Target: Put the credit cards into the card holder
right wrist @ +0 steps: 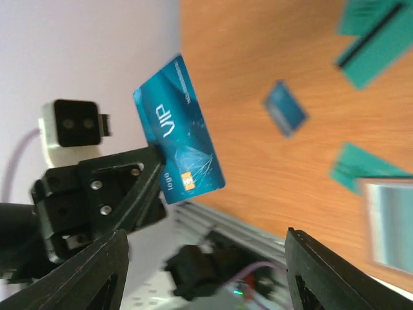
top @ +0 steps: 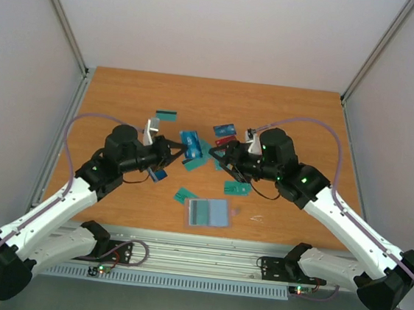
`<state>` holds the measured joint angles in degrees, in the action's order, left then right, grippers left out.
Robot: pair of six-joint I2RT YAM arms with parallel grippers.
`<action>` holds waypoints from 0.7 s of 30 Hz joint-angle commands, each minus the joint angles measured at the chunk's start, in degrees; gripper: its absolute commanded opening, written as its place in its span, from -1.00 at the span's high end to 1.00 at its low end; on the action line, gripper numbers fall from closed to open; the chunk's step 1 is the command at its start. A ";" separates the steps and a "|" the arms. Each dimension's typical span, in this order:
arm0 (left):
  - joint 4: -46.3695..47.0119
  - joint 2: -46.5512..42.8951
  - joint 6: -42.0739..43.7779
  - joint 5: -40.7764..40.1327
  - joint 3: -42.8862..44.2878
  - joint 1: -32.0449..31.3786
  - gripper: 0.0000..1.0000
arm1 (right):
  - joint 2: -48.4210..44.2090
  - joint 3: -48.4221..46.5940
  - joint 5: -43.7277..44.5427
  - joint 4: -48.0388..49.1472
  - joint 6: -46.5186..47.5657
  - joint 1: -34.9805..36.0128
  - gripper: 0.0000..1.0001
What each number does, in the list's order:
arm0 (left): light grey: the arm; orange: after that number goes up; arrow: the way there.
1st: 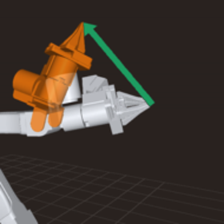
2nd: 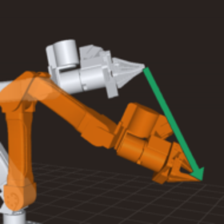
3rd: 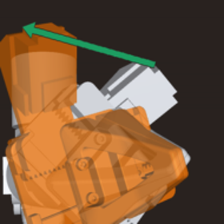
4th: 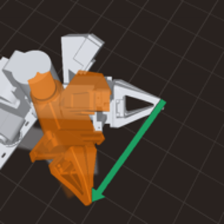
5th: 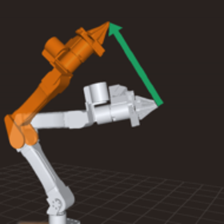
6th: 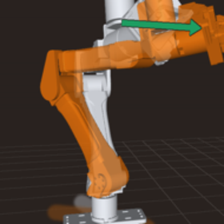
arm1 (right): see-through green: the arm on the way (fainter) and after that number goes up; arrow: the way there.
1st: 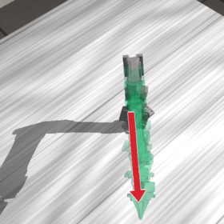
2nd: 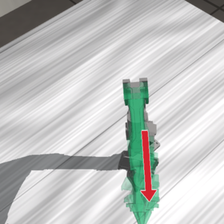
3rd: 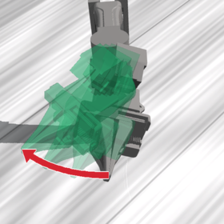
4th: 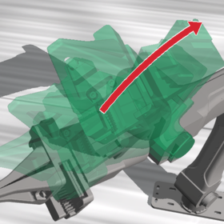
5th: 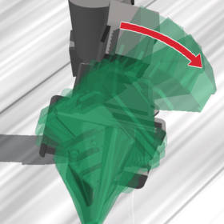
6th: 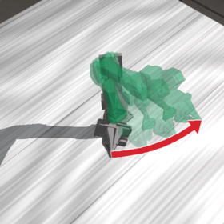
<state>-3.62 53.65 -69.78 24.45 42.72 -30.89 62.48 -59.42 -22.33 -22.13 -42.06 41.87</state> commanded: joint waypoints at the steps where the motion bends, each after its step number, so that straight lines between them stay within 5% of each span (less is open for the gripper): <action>1: -10.59 -1.74 9.02 6.57 -4.12 -0.52 1.00 | -1.50 -2.70 7.25 -26.09 16.80 -0.57 -0.36; 12: -4.55 5.99 13.55 18.77 -12.75 -6.00 0.99 | -5.26 12.47 13.83 -28.08 19.82 -1.05 -0.32; 21: 0.69 16.95 15.11 17.72 -12.66 -11.74 0.99 | -6.92 17.03 18.33 -27.19 19.69 -1.19 -0.23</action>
<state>-7.66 68.29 -56.88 41.80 30.55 -41.47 56.69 -43.48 -7.27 -49.56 -23.20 41.06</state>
